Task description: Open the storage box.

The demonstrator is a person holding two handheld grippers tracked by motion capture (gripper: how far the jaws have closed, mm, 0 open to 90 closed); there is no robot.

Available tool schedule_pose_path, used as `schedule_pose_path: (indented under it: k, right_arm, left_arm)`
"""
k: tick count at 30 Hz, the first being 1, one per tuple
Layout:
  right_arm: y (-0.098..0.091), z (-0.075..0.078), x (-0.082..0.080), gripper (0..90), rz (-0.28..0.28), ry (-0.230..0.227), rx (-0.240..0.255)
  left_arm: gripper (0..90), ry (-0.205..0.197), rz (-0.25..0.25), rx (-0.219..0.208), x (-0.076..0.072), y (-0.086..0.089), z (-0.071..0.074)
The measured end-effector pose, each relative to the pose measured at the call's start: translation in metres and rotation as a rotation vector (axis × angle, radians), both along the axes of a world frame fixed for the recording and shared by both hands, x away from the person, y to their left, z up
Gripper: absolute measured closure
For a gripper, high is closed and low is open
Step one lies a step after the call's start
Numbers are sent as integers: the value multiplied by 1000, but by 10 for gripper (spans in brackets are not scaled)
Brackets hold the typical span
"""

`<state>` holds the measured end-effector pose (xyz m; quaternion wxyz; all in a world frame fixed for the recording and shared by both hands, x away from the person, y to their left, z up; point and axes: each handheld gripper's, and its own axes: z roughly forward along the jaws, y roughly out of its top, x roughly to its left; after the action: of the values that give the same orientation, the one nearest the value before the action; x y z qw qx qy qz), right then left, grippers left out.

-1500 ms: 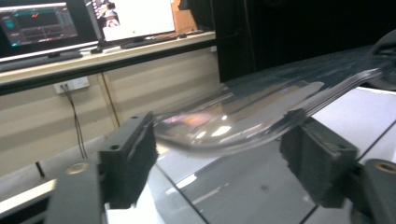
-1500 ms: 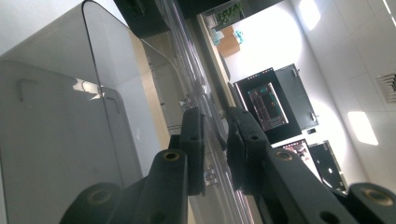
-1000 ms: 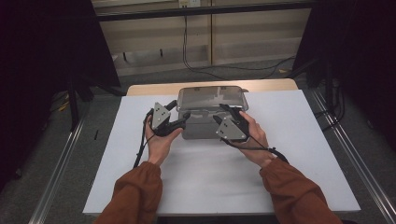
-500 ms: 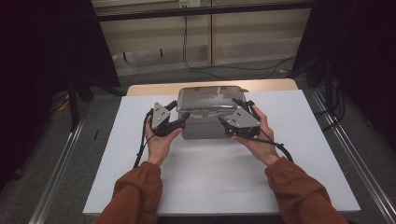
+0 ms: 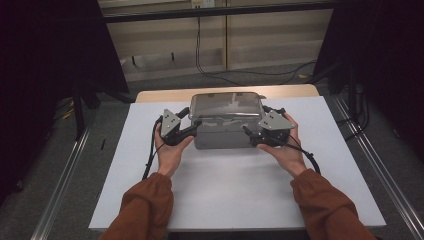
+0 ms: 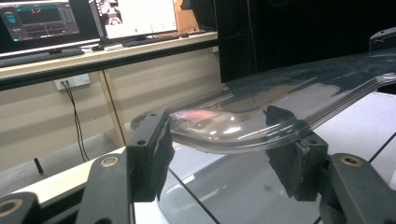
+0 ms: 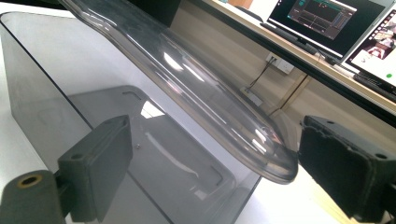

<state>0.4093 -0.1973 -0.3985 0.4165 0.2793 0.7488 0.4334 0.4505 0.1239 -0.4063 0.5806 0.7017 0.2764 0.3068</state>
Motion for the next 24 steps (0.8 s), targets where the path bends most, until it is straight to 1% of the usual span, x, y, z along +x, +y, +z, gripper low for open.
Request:
schedule_pose_path:
  k: [2, 4, 5, 6, 7, 9, 12, 13, 14, 15, 16, 17, 18, 19, 20, 21, 22, 23, 24]
  right_arm:
    - [0, 0, 0, 99, -1, -1, 8]
    - [-2, 2, 0, 136, -2, -5, 17]
    - [-3, 3, 0, 159, -2, -9, 22]
    - [-3, 3, 0, 159, -2, -9, 22]
    - [-5, 4, 0, 158, -9, -14, 38]
    - [-7, 5, 0, 154, -19, -20, 47]
    - [-10, 8, 1, 206, -26, -36, 53]
    - [-10, 8, 1, 206, -26, -36, 53]
    - [-11, 10, 2, 247, -24, -47, 59]
    - [-11, 10, 2, 247, -24, -47, 59]
    - [-12, 11, 3, 273, -22, -51, 65]
    - [-12, 11, 3, 273, -22, -51, 65]
    - [-11, 11, 4, 317, -13, -54, 65]
    - [-11, 12, 4, 334, -11, -57, 69]
    - [-10, 12, 4, 352, -8, -60, 72]
    - [-10, 13, 5, 364, -5, -59, 77]
    - [-10, 13, 5, 364, -5, -59, 77]
    - [-10, 13, 5, 366, -3, -59, 80]
    - [-11, 14, 6, 396, -2, -61, 90]
  left_arm:
    - [424, 0, -2, -3, 0, 0, 0]
    - [427, 0, -2, -9, 0, 0, 0]
    - [428, -1, -2, -3, 0, 0, 0]
    - [429, -1, -2, -3, 0, 0, 0]
    - [434, -3, -1, 4, 0, 0, 0]
    - [439, -11, 2, 9, 0, 0, 0]
    - [441, -11, 4, 11, 0, 0, 1]
    - [441, -11, 4, 11, 0, 0, 1]
    - [443, -9, 1, 8, 1, 1, 1]
    - [446, -9, 1, 8, 1, 1, 1]
    - [449, -9, 2, -2, 1, 0, 1]
    - [449, -8, 0, -2, 1, 1, 2]
    - [450, -12, -1, -7, 2, 1, 3]
    - [449, -12, -1, -7, 2, 1, 3]
    - [443, 0, -8, -28, 2, 1, 5]
    - [436, 6, -12, -34, 3, 1, 5]
    - [430, 6, -12, -34, 3, 1, 5]
    - [430, 1, -14, -22, 3, 2, 6]
    - [426, -4, -7, -19, 4, 2, 7]
